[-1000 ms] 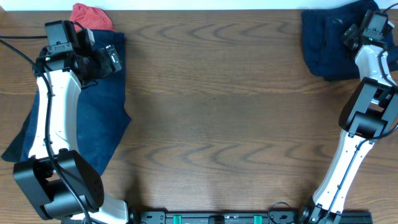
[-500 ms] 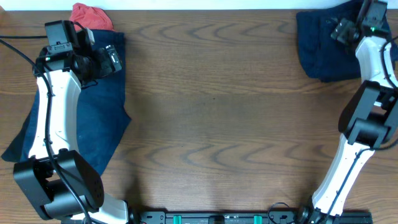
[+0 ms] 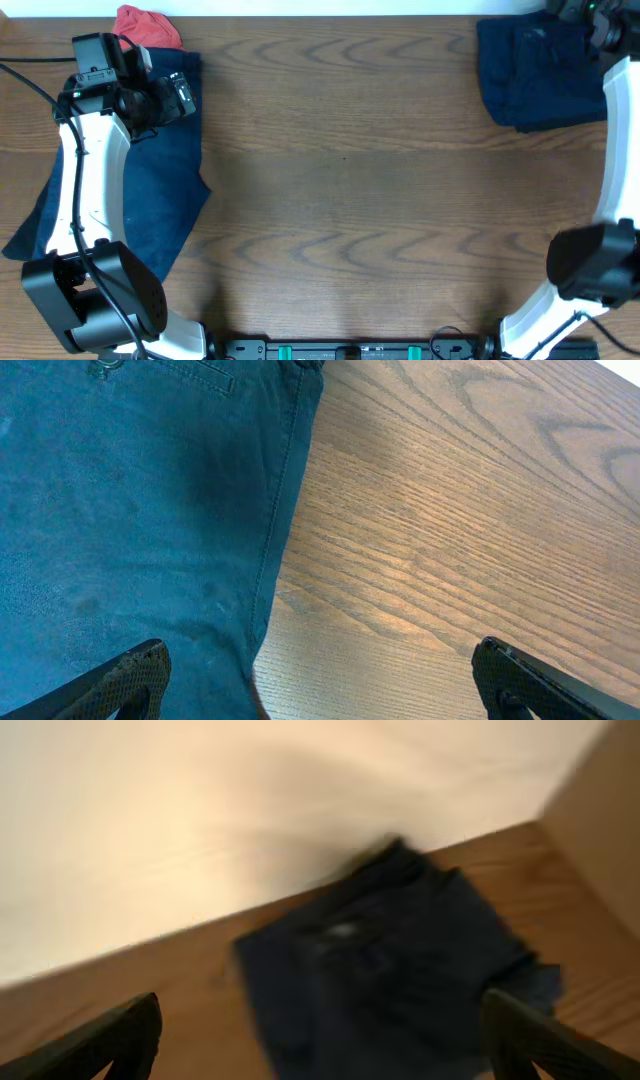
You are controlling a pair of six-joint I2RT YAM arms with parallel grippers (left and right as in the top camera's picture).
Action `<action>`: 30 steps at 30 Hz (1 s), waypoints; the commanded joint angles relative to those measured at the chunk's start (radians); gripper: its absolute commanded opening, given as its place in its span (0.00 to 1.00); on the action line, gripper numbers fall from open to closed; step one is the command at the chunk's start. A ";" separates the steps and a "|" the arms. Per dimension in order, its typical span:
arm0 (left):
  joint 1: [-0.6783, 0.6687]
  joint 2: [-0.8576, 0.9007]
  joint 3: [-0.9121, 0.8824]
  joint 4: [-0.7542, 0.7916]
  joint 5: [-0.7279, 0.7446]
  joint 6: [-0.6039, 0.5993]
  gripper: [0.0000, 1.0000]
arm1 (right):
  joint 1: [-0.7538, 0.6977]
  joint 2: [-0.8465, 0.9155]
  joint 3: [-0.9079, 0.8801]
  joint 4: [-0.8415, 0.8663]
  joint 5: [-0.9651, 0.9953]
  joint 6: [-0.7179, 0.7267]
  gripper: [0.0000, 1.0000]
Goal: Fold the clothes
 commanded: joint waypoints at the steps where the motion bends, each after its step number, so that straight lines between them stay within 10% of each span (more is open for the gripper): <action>1: 0.000 0.014 -0.003 0.000 -0.010 0.009 0.98 | 0.071 -0.075 0.002 -0.040 -0.124 -0.073 0.99; 30: 0.000 0.014 -0.003 0.000 -0.010 0.008 0.98 | 0.304 -0.220 0.002 -0.290 -0.189 -0.083 0.99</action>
